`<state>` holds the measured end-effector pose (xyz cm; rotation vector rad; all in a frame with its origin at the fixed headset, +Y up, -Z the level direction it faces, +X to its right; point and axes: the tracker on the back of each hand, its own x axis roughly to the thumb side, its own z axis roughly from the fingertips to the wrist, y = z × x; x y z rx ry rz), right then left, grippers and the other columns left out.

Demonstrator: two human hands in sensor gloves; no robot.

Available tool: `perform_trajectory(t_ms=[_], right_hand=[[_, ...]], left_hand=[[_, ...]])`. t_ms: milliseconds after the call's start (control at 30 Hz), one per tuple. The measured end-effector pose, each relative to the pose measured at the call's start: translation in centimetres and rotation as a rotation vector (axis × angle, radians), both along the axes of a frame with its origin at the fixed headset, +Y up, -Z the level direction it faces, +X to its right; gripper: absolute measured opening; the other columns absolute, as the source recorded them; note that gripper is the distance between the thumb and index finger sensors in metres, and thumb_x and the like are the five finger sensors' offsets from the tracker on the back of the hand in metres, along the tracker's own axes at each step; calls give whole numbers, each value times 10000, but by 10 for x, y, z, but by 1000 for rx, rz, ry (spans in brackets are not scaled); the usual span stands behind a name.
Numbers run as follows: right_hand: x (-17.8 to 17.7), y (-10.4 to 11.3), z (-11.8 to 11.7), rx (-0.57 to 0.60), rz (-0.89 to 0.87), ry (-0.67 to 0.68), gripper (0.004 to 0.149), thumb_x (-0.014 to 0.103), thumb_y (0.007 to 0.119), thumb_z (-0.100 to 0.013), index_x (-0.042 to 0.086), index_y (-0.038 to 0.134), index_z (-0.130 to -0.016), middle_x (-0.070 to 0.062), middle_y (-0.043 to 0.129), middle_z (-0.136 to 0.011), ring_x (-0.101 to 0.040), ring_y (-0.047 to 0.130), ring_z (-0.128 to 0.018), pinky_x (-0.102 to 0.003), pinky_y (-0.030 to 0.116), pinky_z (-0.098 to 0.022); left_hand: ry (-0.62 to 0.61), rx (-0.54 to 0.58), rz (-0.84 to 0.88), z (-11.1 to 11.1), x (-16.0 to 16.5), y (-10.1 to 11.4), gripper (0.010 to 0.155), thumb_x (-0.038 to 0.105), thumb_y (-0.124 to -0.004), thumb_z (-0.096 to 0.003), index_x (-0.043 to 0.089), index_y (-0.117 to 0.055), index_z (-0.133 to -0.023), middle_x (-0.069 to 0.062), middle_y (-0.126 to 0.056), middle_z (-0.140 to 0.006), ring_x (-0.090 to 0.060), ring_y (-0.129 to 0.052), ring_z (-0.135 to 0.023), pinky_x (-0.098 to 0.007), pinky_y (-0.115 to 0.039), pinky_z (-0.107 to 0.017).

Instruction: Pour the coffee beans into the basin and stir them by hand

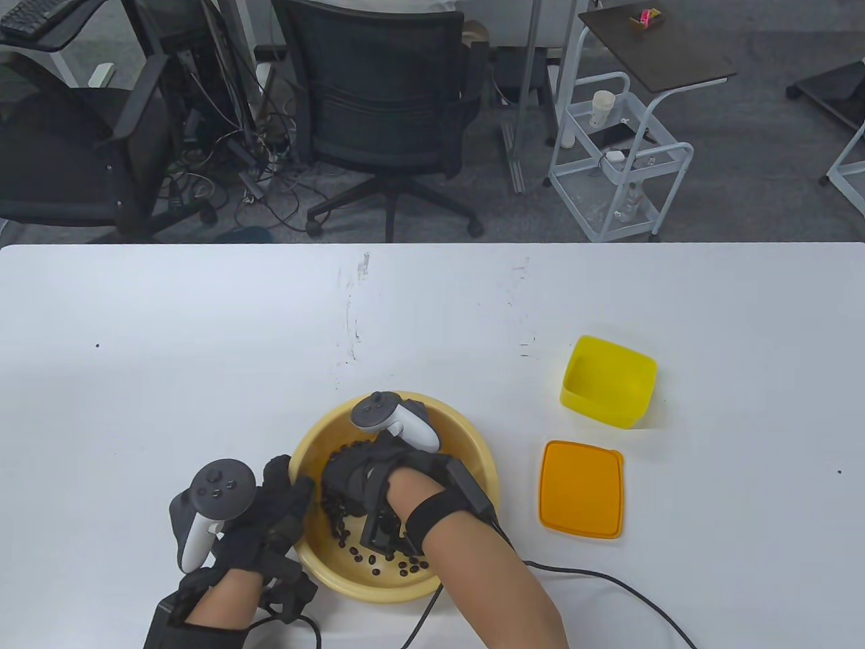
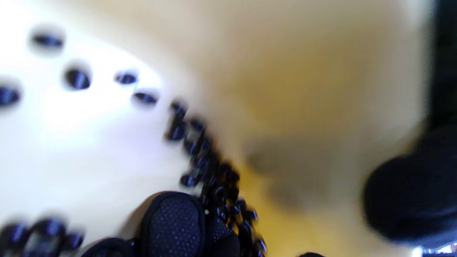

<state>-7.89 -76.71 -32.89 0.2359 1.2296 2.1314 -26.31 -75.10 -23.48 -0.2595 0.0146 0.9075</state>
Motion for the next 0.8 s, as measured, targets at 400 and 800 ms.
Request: perform_trajectory(t_ms=[400,800], right_hand=[[24,21,-5,272,531,41,699,415,551,-499,-78,300,-926,-256,561,-891,-402,763,-741,-594,525,-586],[41,83,33,454,416,254,639,461,559,-494,34,499,-965,-273,663,-845,-425,821,-707,-598,564,-577]], left_hand=[[2,-3,6,1,0,0,579,310,-598,-613,-88,-362,-960,-315,-771,-857,-381,-1007,-676,-449,-810,-568],[-6,23,-94,5,-5,4,698,513,-539,-613,-42,-378,-1005,-321,-754,-904,-385,-1004,-694,-485,-781,-581]])
